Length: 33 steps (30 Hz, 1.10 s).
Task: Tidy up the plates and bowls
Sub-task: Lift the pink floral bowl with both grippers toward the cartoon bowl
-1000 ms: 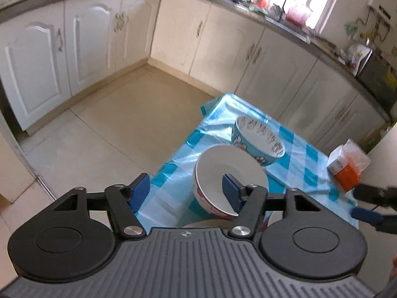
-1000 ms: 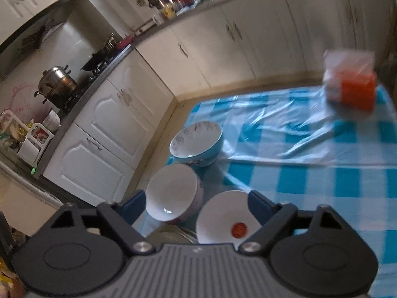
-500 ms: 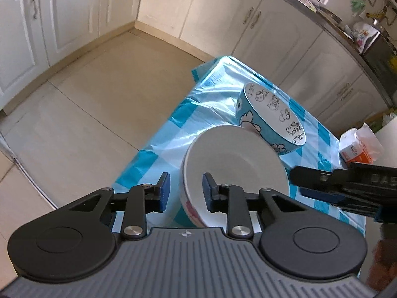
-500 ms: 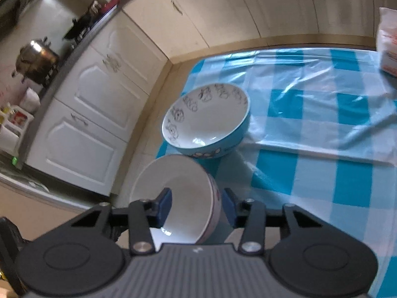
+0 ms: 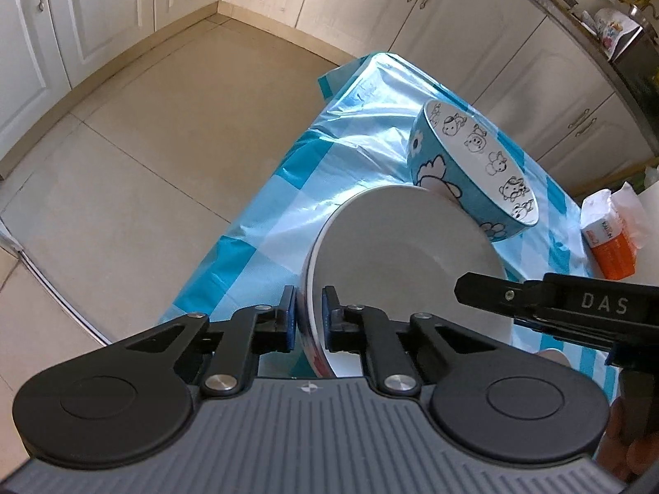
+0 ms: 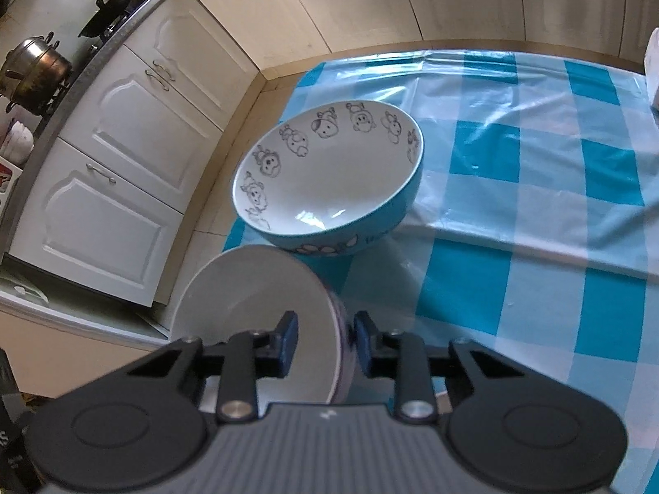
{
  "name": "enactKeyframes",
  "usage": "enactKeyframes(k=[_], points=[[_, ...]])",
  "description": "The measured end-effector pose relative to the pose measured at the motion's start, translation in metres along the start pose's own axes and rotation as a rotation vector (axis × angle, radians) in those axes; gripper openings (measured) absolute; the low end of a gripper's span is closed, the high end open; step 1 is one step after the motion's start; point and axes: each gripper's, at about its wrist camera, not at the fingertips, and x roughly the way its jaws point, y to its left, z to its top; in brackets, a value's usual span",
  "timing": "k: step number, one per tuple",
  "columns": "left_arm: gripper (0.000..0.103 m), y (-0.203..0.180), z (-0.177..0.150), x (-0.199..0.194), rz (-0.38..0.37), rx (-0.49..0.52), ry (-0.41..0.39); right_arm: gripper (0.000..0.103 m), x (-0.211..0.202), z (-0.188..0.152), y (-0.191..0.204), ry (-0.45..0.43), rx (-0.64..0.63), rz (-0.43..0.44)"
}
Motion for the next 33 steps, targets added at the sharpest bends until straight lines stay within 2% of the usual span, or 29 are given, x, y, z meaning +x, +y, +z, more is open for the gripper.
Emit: enactKeyframes(k=[5, 8, 10, 11, 22, 33], points=[[0.008, 0.004, -0.003, -0.006, 0.01, 0.011, -0.002, 0.024, 0.012, 0.0, 0.002, 0.019, -0.01, -0.018], [0.008, 0.001, -0.003, -0.006, 0.021, 0.02, -0.004, 0.018, 0.017, 0.0, 0.002, 0.024, -0.011, -0.037], [0.008, -0.001, -0.003, -0.005, 0.024, 0.021, -0.005, 0.009, 0.02, 0.0, 0.001, 0.028, -0.009, -0.055], [0.008, -0.002, -0.003, -0.005, 0.026, 0.023, -0.006, 0.008, 0.021, 0.0, 0.001, 0.027, -0.008, -0.058], [0.007, -0.001, -0.003, -0.018, 0.039, 0.005, -0.041, 0.007, 0.012, -0.009, 0.02, -0.006, -0.073, -0.095], [0.004, -0.007, -0.009, -0.053, -0.013, 0.005, -0.09, 0.006, -0.023, -0.023, 0.026, -0.11, -0.092, -0.095]])
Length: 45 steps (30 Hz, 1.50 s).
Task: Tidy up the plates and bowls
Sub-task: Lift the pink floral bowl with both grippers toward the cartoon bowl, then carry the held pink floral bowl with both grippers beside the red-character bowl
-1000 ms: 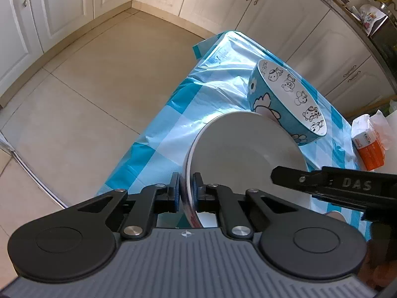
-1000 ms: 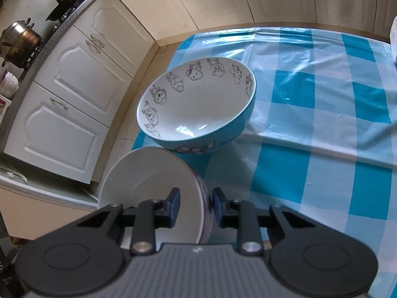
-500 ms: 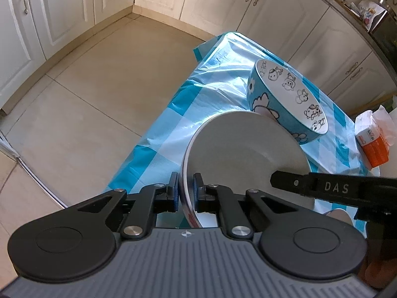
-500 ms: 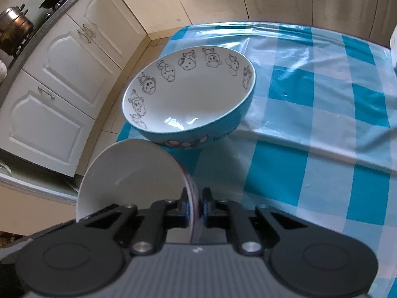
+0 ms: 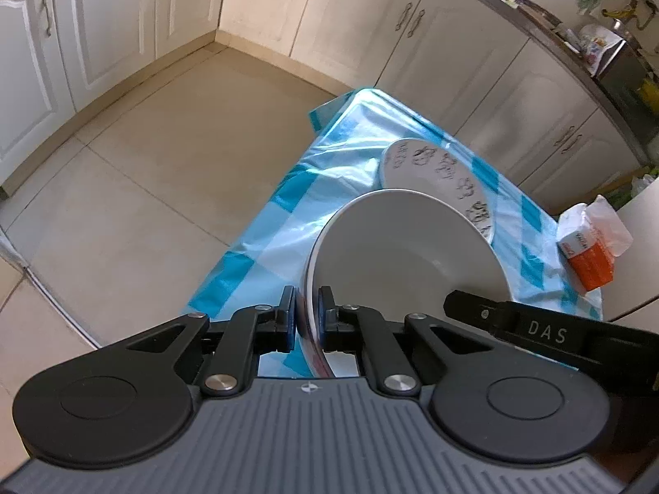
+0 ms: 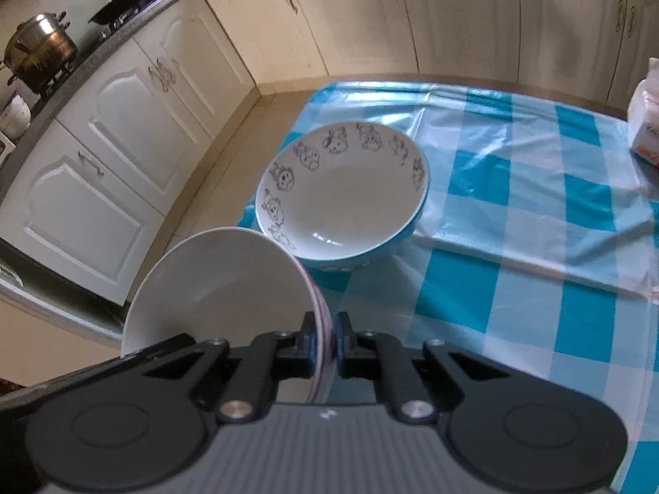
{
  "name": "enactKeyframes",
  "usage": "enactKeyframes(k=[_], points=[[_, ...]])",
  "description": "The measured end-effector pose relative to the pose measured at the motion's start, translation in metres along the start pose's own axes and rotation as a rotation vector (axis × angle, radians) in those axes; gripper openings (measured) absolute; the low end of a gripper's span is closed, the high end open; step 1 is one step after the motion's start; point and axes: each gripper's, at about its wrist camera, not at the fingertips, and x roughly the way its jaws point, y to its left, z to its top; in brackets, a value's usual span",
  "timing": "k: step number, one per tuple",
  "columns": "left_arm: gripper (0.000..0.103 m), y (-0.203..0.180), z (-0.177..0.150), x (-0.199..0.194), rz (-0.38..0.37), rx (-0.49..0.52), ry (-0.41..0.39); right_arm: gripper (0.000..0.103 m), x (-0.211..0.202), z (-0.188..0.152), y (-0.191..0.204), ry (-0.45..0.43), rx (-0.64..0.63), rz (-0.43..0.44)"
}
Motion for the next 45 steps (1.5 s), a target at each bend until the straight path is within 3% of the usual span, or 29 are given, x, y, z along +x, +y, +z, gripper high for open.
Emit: enactKeyframes(k=[17, 28, 34, 45], points=[[0.005, -0.104, -0.009, -0.065, -0.189, 0.167, -0.068, 0.008, -0.124, -0.021, -0.062, -0.22, 0.119, -0.037], [0.005, -0.21, -0.079, -0.054, -0.285, 0.345, 0.051, 0.009, -0.198, -0.074, -0.153, -0.291, 0.317, -0.131], [0.005, -0.246, -0.126, -0.018, -0.271, 0.382, 0.139, 0.009, -0.2, -0.11, -0.205, -0.264, 0.422, -0.185], [0.005, -0.258, -0.158, 0.041, -0.197, 0.351, 0.201, 0.01, -0.164, -0.147, -0.255, -0.215, 0.508, -0.191]])
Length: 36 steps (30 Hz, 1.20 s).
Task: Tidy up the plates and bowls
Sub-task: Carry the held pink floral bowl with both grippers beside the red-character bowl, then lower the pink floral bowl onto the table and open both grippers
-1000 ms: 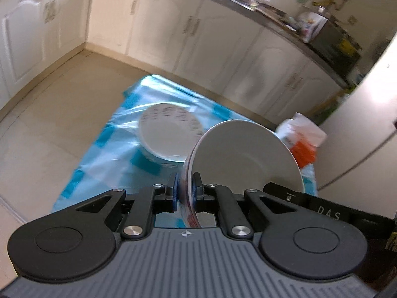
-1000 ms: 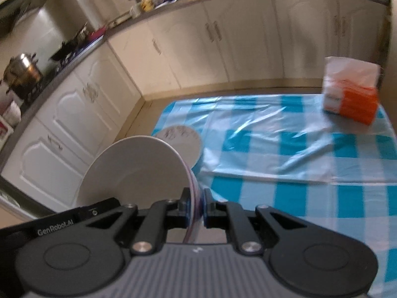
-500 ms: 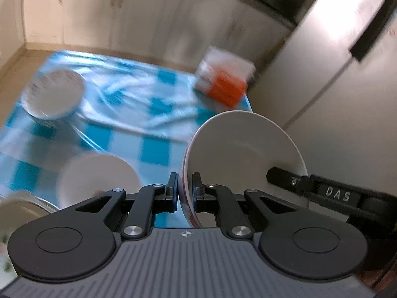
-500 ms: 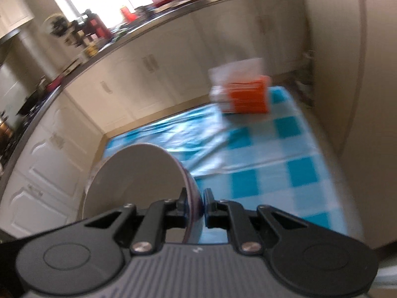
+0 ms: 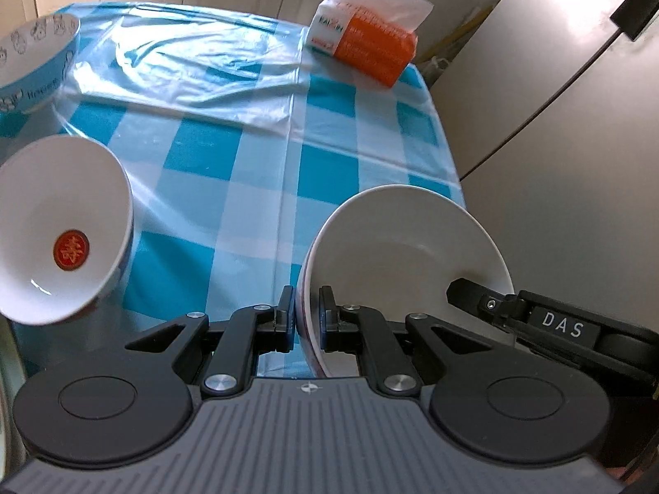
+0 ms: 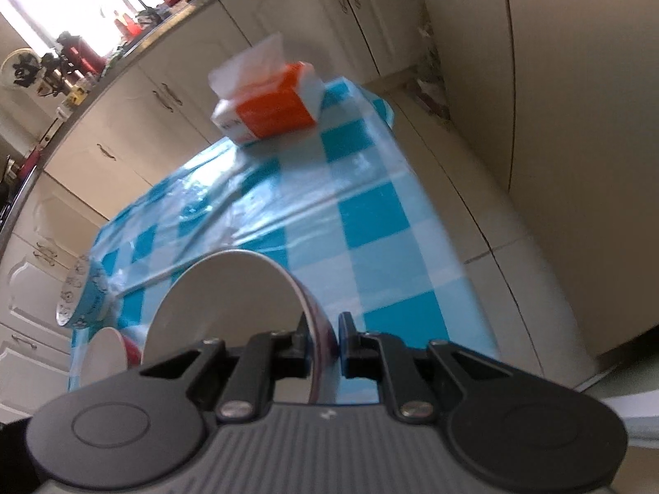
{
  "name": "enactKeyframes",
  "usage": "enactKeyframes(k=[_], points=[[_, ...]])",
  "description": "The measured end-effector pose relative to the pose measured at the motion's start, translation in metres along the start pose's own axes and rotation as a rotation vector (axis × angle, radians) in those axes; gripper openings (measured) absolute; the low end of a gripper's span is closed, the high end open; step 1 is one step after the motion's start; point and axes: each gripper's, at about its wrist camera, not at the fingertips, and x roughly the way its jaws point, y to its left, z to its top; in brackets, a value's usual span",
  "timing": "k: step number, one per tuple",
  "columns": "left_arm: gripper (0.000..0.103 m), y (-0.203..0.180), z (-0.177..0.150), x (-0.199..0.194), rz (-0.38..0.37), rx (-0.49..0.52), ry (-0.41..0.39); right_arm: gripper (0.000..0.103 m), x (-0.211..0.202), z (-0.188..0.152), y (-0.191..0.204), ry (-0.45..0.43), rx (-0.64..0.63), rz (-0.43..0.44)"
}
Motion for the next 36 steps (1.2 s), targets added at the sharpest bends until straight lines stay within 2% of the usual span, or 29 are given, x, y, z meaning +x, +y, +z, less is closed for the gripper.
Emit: enactKeyframes(k=[11, 28, 29, 31, 34, 36], points=[[0.005, 0.002, -0.01, 0.007, 0.018, -0.032, 0.021, 0.009, 0.014, -0.009, -0.008, 0.025, -0.009, -0.01], [0.009, 0.001, -0.011, 0.008, 0.016, -0.015, 0.016, 0.011, 0.017, -0.011, -0.014, 0.024, 0.017, -0.015], [0.011, 0.001, -0.01, 0.007, 0.021, -0.011, 0.011, 0.012, 0.017, -0.011, -0.015, 0.023, 0.023, -0.014], [0.012, 0.002, -0.01, 0.004, 0.017, -0.016, 0.007, 0.021, 0.015, -0.011, -0.018, 0.017, 0.036, -0.013], [0.021, 0.004, -0.009, -0.003, 0.015, -0.019, -0.002, 0.034, 0.009, -0.01, -0.02, 0.006, 0.045, -0.016], [0.028, 0.006, -0.008, -0.011, 0.005, -0.023, -0.009, 0.039, 0.003, -0.009, -0.021, -0.006, 0.046, -0.014]])
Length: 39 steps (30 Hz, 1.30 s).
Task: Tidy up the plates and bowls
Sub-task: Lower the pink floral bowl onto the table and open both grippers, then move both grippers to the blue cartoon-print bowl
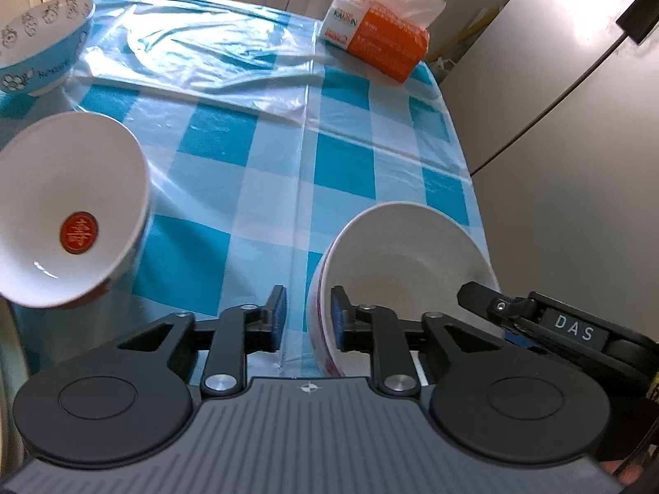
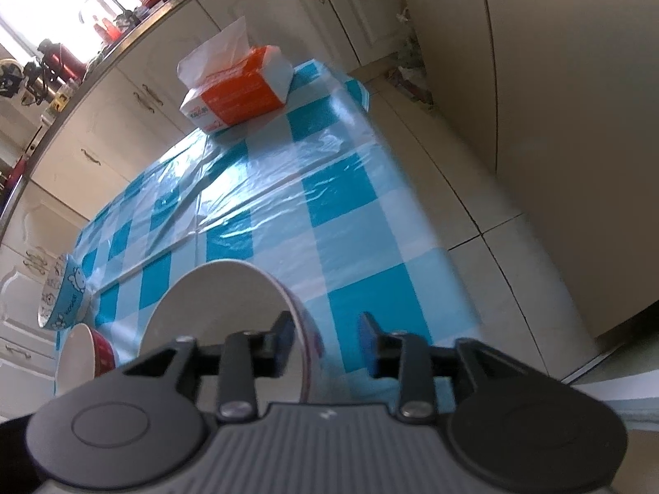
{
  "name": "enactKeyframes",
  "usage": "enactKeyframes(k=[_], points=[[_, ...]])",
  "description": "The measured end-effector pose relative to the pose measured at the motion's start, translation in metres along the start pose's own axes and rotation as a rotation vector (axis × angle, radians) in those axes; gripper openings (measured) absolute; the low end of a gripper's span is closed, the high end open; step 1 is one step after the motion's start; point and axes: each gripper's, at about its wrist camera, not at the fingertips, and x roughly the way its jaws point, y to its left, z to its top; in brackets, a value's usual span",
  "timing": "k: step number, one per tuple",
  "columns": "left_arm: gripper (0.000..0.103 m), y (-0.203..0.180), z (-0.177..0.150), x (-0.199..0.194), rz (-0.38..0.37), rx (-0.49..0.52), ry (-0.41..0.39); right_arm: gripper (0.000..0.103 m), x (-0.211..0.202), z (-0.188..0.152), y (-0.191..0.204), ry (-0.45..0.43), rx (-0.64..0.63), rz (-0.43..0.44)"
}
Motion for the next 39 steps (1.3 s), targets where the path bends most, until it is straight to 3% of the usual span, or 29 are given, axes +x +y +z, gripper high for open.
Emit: enactKeyframes(k=[4, 6, 8, 9, 12, 17, 23, 30, 34, 39], points=[[0.056, 0.001, 0.0, -0.021, -0.017, 0.019, -0.009, 0.053, -0.016, -0.001, 0.004, -0.035, -0.04, -0.033], [0.059, 0.002, -0.002, -0.035, -0.007, 0.045, -0.002, 0.063, -0.026, -0.002, 0.006, -0.052, -0.05, -0.042], [0.073, 0.004, -0.007, -0.049, -0.012, 0.067, 0.004, 0.073, -0.035, -0.003, 0.009, -0.053, -0.057, -0.05], [0.076, 0.007, -0.009, -0.056, -0.015, 0.074, 0.005, 0.076, -0.039, -0.004, 0.011, -0.052, -0.066, -0.052], [0.08, 0.019, -0.019, -0.082, -0.014, 0.092, -0.006, 0.08, -0.052, -0.01, 0.02, -0.056, -0.101, -0.065], [0.099, 0.048, -0.032, -0.125, 0.037, 0.091, -0.044, 0.082, -0.072, -0.021, 0.04, -0.043, -0.152, -0.058], [0.1, 0.095, -0.035, -0.171, 0.108, 0.012, -0.115, 0.09, -0.084, -0.039, 0.067, 0.008, -0.216, -0.021], [0.102, 0.15, -0.039, -0.219, 0.181, -0.163, -0.236, 0.102, -0.101, -0.044, 0.107, -0.048, -0.333, 0.035], [0.102, 0.178, -0.039, -0.239, 0.208, -0.253, -0.305, 0.102, -0.105, -0.039, 0.13, -0.046, -0.369, 0.088], [0.103, 0.197, -0.041, -0.263, 0.258, -0.265, -0.425, 0.102, -0.109, -0.039, 0.158, -0.033, -0.403, 0.13]])
